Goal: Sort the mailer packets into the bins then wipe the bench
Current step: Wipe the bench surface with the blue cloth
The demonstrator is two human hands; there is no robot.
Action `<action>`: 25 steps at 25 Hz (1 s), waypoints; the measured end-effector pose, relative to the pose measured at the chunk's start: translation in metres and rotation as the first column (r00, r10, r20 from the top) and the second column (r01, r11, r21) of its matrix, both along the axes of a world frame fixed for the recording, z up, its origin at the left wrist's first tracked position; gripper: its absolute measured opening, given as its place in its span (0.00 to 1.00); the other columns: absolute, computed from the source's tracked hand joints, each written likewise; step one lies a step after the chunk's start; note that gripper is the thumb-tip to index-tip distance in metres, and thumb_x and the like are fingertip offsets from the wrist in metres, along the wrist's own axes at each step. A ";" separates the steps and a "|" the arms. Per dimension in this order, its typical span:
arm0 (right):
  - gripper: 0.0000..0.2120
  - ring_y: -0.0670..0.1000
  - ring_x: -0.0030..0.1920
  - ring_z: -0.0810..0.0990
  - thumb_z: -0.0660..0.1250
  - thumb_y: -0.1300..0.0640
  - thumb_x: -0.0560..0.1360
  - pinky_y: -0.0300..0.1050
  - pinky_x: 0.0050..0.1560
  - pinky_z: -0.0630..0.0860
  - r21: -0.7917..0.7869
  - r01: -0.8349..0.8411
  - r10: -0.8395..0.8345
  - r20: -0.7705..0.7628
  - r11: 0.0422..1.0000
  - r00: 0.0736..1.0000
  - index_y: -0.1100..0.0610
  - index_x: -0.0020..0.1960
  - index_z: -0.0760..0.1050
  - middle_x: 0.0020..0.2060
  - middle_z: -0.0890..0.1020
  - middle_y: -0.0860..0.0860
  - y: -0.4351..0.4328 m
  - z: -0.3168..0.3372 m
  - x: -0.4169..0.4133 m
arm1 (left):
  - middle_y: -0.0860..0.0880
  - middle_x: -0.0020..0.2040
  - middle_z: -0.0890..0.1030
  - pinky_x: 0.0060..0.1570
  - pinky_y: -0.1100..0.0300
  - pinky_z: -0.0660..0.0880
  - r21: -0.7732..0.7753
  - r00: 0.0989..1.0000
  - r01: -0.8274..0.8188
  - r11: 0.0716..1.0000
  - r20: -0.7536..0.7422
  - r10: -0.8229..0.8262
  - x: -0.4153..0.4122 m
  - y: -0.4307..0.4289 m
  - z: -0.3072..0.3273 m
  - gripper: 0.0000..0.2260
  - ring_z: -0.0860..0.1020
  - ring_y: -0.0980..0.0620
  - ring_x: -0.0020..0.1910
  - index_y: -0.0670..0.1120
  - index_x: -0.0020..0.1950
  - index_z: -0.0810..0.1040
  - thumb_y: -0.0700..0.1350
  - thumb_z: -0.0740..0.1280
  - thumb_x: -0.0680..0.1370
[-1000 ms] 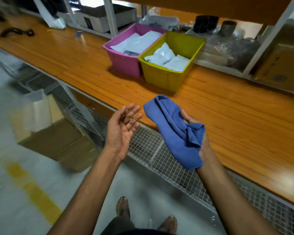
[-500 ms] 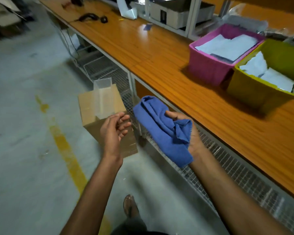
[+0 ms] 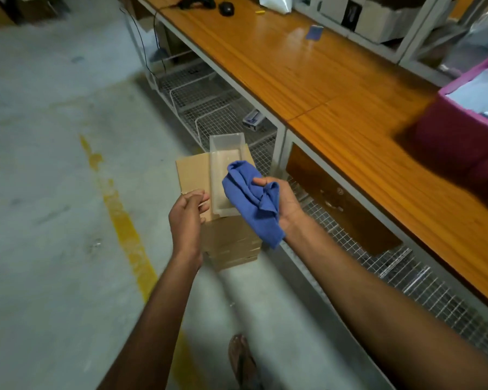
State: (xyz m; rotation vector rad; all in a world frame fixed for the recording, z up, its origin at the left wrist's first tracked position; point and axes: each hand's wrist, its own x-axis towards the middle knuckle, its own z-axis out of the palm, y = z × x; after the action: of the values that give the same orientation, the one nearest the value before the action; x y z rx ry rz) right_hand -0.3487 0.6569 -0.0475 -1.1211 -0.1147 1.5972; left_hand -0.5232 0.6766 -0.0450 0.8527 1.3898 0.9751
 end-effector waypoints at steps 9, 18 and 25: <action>0.22 0.55 0.61 0.77 0.56 0.53 0.82 0.53 0.63 0.75 -0.032 -0.186 0.082 0.959 0.982 0.271 0.60 0.74 0.68 0.63 0.77 0.57 0.135 -0.065 -0.021 | 0.52 0.65 0.82 0.70 0.56 0.72 0.100 0.970 0.128 0.987 -0.222 -0.103 0.003 0.105 -0.055 0.16 0.78 0.55 0.64 0.48 0.69 0.80 0.43 0.67 0.81; 0.13 0.60 0.60 0.78 0.68 0.65 0.75 0.55 0.58 0.77 -0.427 -0.343 0.346 0.897 0.837 -0.273 0.61 0.59 0.76 0.61 0.76 0.57 0.138 -0.094 -0.034 | 0.52 0.65 0.81 0.67 0.60 0.72 0.075 0.970 0.110 0.991 -0.226 -0.091 0.001 0.108 -0.073 0.16 0.79 0.55 0.62 0.49 0.69 0.79 0.40 0.67 0.81; 0.18 0.46 0.59 0.80 0.65 0.67 0.78 0.36 0.55 0.75 -0.045 -0.017 0.048 0.962 0.999 0.267 0.55 0.66 0.79 0.60 0.82 0.47 0.040 -0.024 -0.005 | 0.51 0.59 0.83 0.57 0.70 0.75 0.186 0.982 0.111 0.976 -0.170 -0.080 0.023 0.063 -0.044 0.12 0.80 0.60 0.55 0.44 0.64 0.81 0.39 0.68 0.81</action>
State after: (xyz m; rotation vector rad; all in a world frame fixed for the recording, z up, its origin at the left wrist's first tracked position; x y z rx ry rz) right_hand -0.3533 0.6968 -0.0716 -2.0129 -0.9587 0.6681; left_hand -0.5003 0.7398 -0.0894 1.1570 1.3910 0.9957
